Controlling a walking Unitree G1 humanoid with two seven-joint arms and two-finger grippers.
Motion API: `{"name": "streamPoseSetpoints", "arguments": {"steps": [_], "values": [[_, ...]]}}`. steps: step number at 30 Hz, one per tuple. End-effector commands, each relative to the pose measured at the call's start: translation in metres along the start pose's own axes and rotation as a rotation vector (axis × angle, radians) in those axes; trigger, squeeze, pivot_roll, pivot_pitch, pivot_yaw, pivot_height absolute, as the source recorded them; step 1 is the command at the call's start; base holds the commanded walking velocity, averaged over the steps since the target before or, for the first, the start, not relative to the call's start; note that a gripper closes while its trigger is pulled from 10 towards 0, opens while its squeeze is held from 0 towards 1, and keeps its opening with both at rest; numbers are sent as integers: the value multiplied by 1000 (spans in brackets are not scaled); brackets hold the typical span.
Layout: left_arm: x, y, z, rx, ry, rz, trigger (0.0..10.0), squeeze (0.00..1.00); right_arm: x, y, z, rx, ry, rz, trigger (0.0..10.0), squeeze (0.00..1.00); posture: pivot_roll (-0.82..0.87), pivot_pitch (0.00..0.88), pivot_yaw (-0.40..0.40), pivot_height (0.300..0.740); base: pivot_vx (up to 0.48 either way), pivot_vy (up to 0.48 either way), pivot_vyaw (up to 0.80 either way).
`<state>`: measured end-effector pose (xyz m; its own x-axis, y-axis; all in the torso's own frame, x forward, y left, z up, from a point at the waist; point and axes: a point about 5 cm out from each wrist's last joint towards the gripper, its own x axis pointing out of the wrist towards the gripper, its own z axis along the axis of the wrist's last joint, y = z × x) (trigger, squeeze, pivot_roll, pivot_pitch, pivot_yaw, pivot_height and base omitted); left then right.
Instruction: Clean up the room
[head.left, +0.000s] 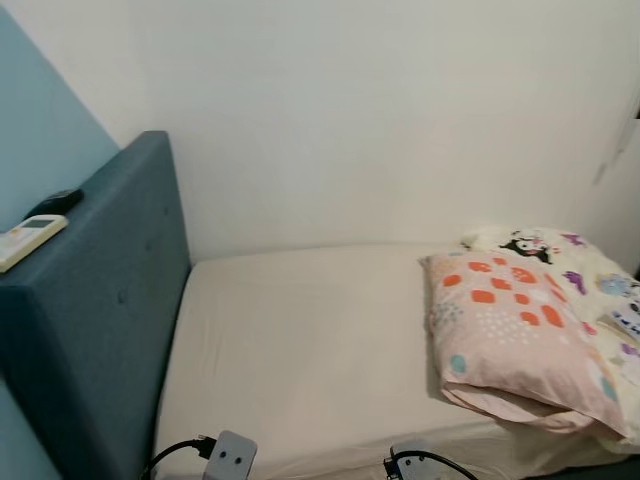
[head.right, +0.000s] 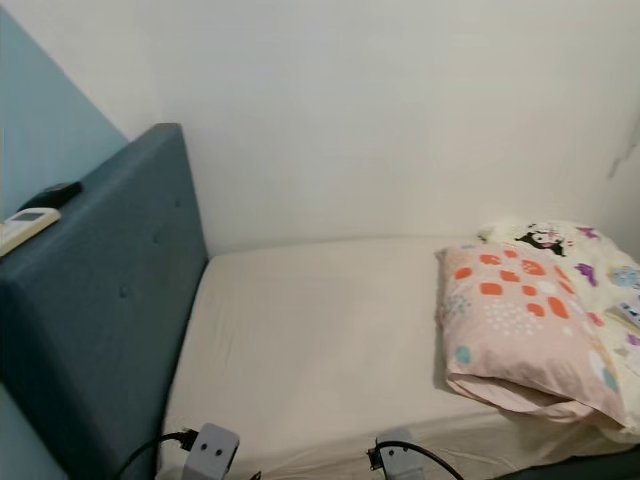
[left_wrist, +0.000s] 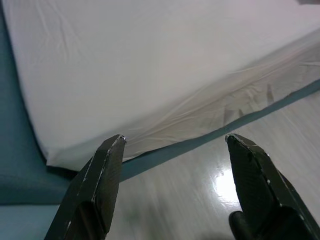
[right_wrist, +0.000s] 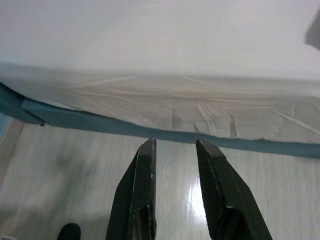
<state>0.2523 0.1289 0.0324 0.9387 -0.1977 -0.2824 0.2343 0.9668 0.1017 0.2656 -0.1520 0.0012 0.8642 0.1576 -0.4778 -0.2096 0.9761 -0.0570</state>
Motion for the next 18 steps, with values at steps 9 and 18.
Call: {"name": "streamPoseSetpoints", "arguments": {"steps": [9,18], "values": [[0,-5,0,-12,-6,-9,10000,0,0,2,0,-3,-10,14,10000,0,16,123,-34,740,0,-176,0],[-1,-2,0,-13,-4,-3,10000,0,0,3,0,-2,-9,16,10000,0,17,124,-34,740,0,-342,0]]}}
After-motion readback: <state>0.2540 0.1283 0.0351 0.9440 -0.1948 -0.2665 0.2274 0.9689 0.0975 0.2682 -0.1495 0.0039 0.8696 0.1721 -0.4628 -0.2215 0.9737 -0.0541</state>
